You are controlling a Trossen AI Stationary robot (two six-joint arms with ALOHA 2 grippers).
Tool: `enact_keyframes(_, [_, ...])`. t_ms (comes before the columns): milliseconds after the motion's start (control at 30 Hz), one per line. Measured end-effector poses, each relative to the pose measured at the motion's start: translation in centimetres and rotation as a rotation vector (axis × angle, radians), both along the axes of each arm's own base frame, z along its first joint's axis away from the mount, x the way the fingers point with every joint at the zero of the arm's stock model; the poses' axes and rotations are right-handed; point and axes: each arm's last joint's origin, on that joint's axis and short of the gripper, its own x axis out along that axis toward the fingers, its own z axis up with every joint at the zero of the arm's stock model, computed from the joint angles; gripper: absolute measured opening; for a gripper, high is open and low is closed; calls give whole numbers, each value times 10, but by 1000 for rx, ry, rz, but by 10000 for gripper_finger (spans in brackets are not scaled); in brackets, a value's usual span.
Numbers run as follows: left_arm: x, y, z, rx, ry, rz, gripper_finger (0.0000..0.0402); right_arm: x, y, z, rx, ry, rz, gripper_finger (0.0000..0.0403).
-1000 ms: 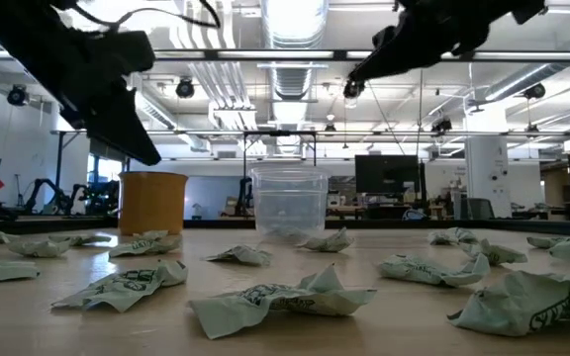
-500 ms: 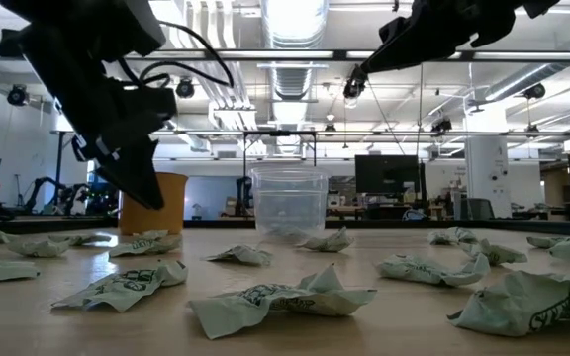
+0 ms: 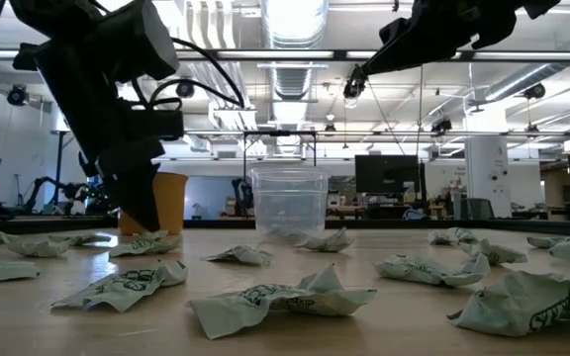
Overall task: Pick and place Stevia / Truvia into bins
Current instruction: Put the stevia packet into the transparent container
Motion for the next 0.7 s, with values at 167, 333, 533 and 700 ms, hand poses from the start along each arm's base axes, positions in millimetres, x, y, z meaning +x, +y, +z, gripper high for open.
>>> enact_keyframes(167, [0,-1,0,-21,5,-10,157,0,0,-1,-1,6,0,89])
enact_keyframes(333, [0,-1,-5,-39,26,-19,157,-1,0,-2,1,19,-2,83])
enact_keyframes(533, [0,-2,-7,-57,39,-39,156,-1,0,-2,3,20,-3,76])
enact_keyframes(700, [1,-3,-7,-65,28,-60,124,-1,0,-2,3,21,-4,76])
